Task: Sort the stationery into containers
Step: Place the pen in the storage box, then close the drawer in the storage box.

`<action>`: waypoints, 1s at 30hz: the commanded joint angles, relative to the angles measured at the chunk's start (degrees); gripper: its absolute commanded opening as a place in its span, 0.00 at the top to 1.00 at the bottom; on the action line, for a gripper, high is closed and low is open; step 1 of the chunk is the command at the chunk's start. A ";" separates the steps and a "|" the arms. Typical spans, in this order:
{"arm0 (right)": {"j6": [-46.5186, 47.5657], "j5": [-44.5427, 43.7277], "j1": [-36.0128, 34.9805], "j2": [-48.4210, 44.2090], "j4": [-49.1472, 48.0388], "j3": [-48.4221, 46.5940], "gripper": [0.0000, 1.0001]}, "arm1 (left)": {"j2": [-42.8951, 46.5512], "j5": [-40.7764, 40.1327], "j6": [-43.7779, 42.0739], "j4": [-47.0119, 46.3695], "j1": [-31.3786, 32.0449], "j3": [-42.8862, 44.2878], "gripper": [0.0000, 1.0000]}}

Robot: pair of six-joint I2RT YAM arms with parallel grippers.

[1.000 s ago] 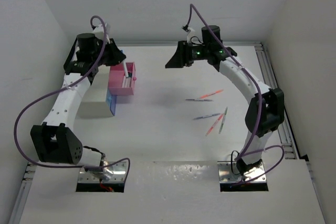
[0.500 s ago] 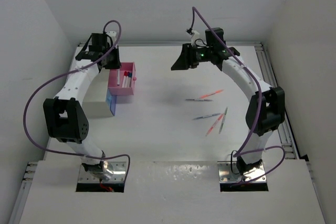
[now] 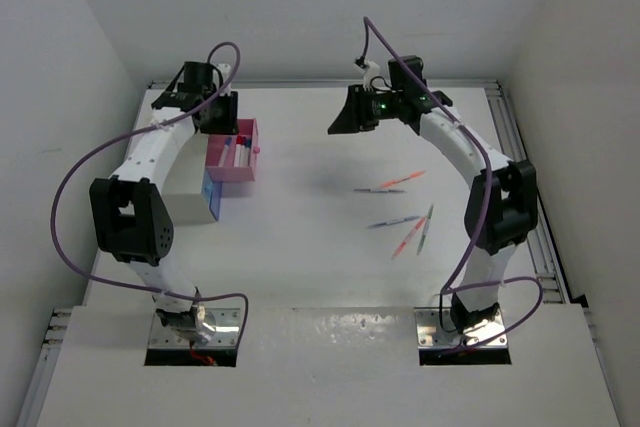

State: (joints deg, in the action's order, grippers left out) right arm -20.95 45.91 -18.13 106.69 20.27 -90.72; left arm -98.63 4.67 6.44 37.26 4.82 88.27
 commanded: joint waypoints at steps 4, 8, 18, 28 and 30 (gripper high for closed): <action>-4.79 -2.84 -1.47 2.29 -6.73 -2.62 0.67 | 3.96 5.08 -0.55 -0.95 0.10 6.12 0.53; -8.66 -5.48 -2.96 4.39 -12.08 -3.15 0.74 | 10.64 8.70 0.15 -6.13 0.02 4.99 0.58; -19.46 -8.29 -10.78 14.15 -21.57 -8.68 0.87 | 15.75 2.10 -2.30 2.46 -8.75 1.21 0.97; -25.01 -7.85 -15.27 21.53 -27.12 -11.15 0.90 | 15.57 3.16 -5.82 7.31 -15.36 -4.68 0.97; -25.19 -8.03 -15.88 22.59 -27.13 -12.03 0.90 | 15.66 3.33 -6.00 7.04 -16.15 -5.65 0.97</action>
State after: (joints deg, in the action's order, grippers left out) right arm -44.27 37.78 -33.36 128.62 -2.55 -99.26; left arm -83.92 7.38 1.83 44.21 -10.09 83.20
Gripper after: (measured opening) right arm 0.101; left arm 0.037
